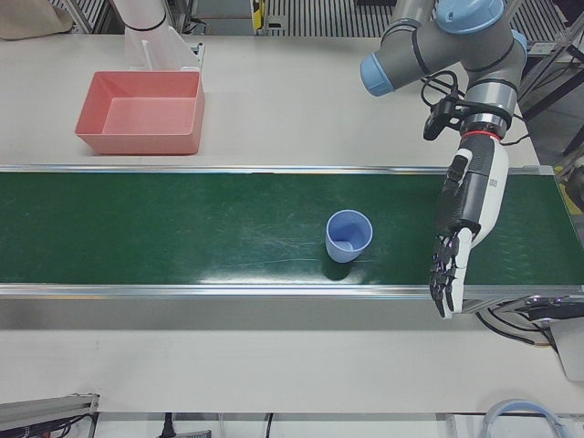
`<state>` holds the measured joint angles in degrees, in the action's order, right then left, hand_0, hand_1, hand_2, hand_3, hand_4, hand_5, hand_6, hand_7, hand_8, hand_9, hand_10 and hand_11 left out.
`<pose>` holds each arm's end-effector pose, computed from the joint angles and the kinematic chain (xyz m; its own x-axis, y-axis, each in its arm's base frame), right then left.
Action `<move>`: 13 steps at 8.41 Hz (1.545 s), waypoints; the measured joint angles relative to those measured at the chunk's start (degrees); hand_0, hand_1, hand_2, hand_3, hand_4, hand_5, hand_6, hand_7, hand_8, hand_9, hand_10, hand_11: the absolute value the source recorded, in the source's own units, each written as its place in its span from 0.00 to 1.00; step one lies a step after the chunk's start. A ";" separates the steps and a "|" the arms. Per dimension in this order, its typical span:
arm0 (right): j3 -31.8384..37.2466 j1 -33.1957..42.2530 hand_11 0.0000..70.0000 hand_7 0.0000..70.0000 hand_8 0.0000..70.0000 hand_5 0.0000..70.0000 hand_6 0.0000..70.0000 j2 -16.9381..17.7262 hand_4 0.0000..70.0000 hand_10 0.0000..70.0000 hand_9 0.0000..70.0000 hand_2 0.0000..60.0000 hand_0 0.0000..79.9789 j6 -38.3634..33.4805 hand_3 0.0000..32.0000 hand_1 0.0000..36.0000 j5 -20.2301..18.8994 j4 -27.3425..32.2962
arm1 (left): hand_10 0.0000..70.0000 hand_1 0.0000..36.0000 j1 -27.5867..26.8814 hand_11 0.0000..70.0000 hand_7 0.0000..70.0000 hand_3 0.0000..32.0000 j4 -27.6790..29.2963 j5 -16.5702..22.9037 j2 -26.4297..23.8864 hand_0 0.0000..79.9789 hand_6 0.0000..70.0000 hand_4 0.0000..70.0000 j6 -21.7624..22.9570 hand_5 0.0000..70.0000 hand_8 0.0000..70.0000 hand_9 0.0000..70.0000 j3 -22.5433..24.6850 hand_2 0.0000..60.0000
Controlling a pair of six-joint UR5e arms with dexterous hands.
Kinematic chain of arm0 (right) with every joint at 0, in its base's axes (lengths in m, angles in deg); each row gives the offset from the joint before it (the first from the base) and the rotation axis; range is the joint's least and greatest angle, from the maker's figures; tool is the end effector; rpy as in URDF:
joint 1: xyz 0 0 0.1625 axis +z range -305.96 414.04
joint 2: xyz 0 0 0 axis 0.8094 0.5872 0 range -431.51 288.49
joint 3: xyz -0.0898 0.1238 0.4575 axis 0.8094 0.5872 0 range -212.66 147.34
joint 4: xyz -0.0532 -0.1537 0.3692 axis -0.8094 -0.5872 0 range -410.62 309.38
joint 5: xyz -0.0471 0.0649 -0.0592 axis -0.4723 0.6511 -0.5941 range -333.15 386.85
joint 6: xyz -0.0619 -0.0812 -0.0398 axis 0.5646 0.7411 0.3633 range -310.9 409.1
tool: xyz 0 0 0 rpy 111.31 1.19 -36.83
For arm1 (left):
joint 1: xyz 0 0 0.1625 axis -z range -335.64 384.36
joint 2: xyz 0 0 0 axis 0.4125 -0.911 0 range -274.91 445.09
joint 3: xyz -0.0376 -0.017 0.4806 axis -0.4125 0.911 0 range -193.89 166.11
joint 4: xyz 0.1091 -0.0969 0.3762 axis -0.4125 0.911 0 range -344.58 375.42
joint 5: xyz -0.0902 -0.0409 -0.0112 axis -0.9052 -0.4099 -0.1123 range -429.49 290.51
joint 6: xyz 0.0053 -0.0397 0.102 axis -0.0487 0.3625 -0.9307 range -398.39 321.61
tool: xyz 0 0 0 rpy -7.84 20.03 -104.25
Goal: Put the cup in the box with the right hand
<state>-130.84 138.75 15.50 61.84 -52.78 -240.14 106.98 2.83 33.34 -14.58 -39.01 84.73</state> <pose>0.1055 -0.5212 0.6670 -0.9721 -0.0925 0.2153 -0.2170 0.0084 -0.9761 -0.0362 -0.5682 0.6071 -0.9386 -0.3434 -0.0328 -0.0026 0.1021 -0.9948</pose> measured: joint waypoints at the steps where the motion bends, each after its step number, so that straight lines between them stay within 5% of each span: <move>1: 0.00 -0.03 0.96 1.00 1.00 0.30 0.67 0.00 1.00 0.67 1.00 1.00 0.89 0.00 0.00 1.00 0.00 0.01 | 0.00 0.00 0.00 0.00 0.00 0.00 0.00 0.00 0.00 0.00 0.00 0.00 0.00 0.00 0.00 0.00 0.00 0.00; 6: 0.45 -0.44 0.96 1.00 1.00 0.29 0.67 -0.04 1.00 0.67 1.00 1.00 0.85 -0.03 0.00 0.95 0.06 0.26 | 0.00 0.00 0.00 0.00 0.00 0.00 0.02 0.00 0.00 0.00 0.00 0.00 0.00 0.00 0.00 0.00 0.00 0.00; 7: 0.74 -1.29 1.00 1.00 1.00 0.30 0.68 -0.22 0.94 0.75 1.00 1.00 0.81 -0.06 0.00 0.86 0.17 0.71 | 0.00 0.00 0.00 0.00 0.00 0.00 0.02 0.00 0.00 0.00 0.00 0.00 0.03 0.00 0.00 0.00 -0.03 0.00; 8: 1.94 -2.18 1.00 1.00 1.00 0.32 0.71 -1.10 0.77 0.86 1.00 1.00 0.76 -0.05 0.00 0.81 0.27 2.10 | 0.00 0.00 0.00 0.00 0.00 0.00 0.02 0.00 0.00 0.00 0.00 0.00 0.03 0.00 0.00 0.00 -0.03 0.00; 9: 4.47 -3.06 1.00 1.00 1.00 0.33 0.72 -2.34 0.70 0.91 1.00 1.00 0.73 -0.02 0.00 0.84 0.60 5.26 | 0.00 0.00 0.00 0.00 0.00 0.00 0.02 0.00 0.00 0.00 0.00 0.00 0.02 0.00 0.00 0.00 -0.02 0.00; 10: 6.57 -3.93 1.00 1.00 1.00 0.33 0.73 -3.15 0.76 0.93 1.00 0.96 0.76 -0.01 0.00 0.77 1.10 7.96 | 0.00 0.00 0.00 0.00 0.00 0.00 0.00 0.00 0.00 0.00 0.00 0.00 0.03 0.00 0.00 0.00 -0.01 0.00; 12: 8.49 -5.11 1.00 1.00 1.00 0.34 0.73 -3.93 0.69 0.95 1.00 1.00 0.73 0.00 0.00 0.79 1.72 10.25 | 0.00 0.00 0.00 0.00 0.00 0.00 -0.02 0.00 0.00 0.00 0.00 0.00 0.02 0.00 0.00 0.00 0.00 0.00; 13: 8.82 -5.29 1.00 1.00 1.00 0.33 0.73 -4.09 0.76 0.92 1.00 0.91 0.75 0.03 0.00 0.74 1.84 10.53 | 0.00 0.00 0.00 0.00 0.00 0.00 0.00 0.00 0.00 0.00 0.00 0.00 0.01 0.00 0.00 0.00 0.00 0.00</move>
<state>-122.02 133.46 11.41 61.86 -50.94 -229.60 106.98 2.83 33.34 -14.58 -39.00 84.73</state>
